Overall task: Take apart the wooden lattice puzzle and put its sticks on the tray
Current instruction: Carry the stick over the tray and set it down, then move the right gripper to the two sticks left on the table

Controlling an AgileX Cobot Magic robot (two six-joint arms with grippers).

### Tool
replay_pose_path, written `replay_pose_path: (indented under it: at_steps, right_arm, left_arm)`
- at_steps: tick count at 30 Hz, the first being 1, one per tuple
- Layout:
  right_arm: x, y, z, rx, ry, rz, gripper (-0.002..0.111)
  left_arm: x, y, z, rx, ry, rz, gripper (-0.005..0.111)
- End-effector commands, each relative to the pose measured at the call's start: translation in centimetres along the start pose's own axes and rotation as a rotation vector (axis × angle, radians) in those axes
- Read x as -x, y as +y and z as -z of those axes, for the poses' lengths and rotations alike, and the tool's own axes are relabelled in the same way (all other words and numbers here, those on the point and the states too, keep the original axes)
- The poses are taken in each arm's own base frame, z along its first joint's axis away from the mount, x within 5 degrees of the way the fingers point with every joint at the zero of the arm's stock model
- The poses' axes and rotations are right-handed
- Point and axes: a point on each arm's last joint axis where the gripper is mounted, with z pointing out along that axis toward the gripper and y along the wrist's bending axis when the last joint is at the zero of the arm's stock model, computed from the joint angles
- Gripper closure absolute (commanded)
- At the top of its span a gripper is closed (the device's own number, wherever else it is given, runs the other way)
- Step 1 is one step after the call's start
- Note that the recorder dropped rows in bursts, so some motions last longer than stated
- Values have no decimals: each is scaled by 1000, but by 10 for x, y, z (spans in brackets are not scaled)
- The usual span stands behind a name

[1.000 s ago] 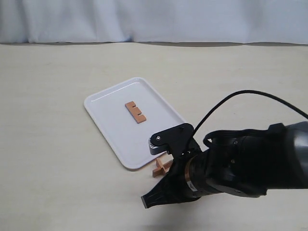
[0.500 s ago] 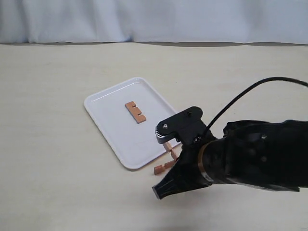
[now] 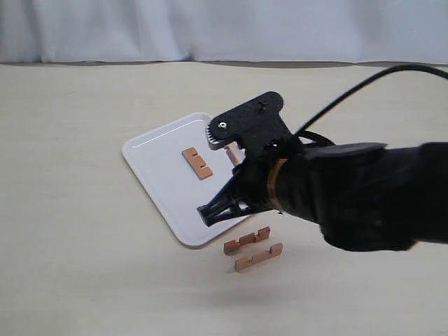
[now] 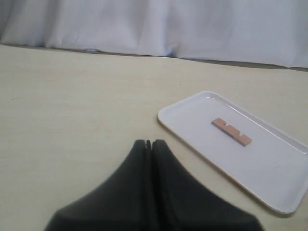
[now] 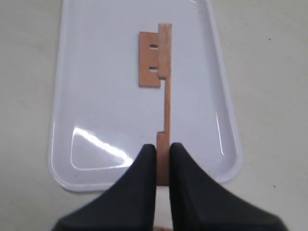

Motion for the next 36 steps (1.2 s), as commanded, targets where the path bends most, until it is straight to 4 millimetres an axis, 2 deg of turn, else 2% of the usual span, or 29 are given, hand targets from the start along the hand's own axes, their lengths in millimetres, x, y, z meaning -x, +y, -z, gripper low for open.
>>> replay_pose_path:
  at_steps: [1, 11, 18, 23, 25, 32, 36]
  right_arm:
    - [14, 15, -29, 6, -5, 29, 104]
    - [32, 44, -92, 4, 19, 38, 104]
    - [28, 56, -125, -6, 50, 46, 104]
    - [28, 58, -131, -11, 54, 48, 103]
    - [28, 58, -131, -13, 55, 48, 100]
    - [29, 54, -129, -65, 57, 50, 66]
    - [39, 55, -113, -22, 63, 6, 59]
  left_arm:
    - [0, 0, 0, -8, -6, 0, 107]
    - [0, 0, 0, -8, -6, 0, 107]
    - [0, 0, 0, -8, -6, 0, 107]
    - [0, 0, 0, -8, -6, 0, 107]
    - [0, 0, 0, -8, -6, 0, 107]
    - [0, 0, 0, -8, -6, 0, 107]
    - [0, 0, 0, -8, -6, 0, 107]
